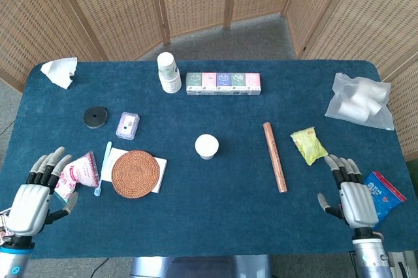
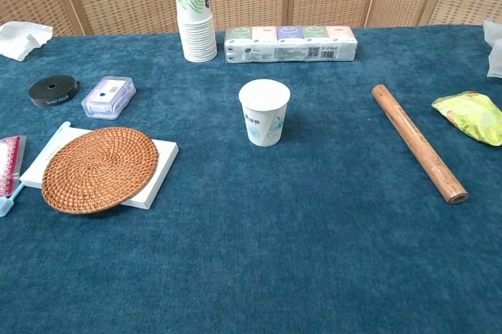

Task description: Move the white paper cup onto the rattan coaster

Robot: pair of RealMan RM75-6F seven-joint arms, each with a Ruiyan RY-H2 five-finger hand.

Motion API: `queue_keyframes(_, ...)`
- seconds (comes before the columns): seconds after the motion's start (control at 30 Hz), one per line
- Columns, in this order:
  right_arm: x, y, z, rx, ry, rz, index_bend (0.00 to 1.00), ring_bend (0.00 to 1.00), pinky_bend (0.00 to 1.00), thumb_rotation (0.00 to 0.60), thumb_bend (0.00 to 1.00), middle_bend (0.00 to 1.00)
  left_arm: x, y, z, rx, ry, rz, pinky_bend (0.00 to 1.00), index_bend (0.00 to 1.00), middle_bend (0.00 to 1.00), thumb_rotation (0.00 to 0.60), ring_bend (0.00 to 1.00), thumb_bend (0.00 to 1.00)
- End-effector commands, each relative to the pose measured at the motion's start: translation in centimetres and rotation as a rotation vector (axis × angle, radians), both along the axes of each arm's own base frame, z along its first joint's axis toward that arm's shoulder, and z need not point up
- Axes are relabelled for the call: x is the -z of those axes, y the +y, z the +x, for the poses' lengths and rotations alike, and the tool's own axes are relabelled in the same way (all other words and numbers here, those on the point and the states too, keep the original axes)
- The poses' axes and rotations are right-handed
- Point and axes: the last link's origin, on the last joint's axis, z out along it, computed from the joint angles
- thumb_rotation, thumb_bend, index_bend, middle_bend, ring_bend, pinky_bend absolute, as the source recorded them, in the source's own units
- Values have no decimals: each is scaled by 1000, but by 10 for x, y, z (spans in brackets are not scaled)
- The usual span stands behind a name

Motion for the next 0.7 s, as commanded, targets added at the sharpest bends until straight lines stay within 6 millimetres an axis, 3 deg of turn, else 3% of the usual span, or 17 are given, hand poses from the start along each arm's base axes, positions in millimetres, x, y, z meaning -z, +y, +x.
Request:
queue_keyframes(0.03,4,-15,16,-61,-105,39,0,0,0,600,401,0,-2,-1,4,17,-8,-10,0,32,0,550,0,453)
queue_keyframes(0.23,17,-52,49,-158,-330,160,0,0,0,600,395,0,-3,-1,7,23,-39,-39,0,33,0,551,0,453)
queue_keyframes(0.7,81,-111,113,-248,-237,360,0,0,0,600,331,0,5,6,6,41,-33,-87,0,32,0,548,0,453)
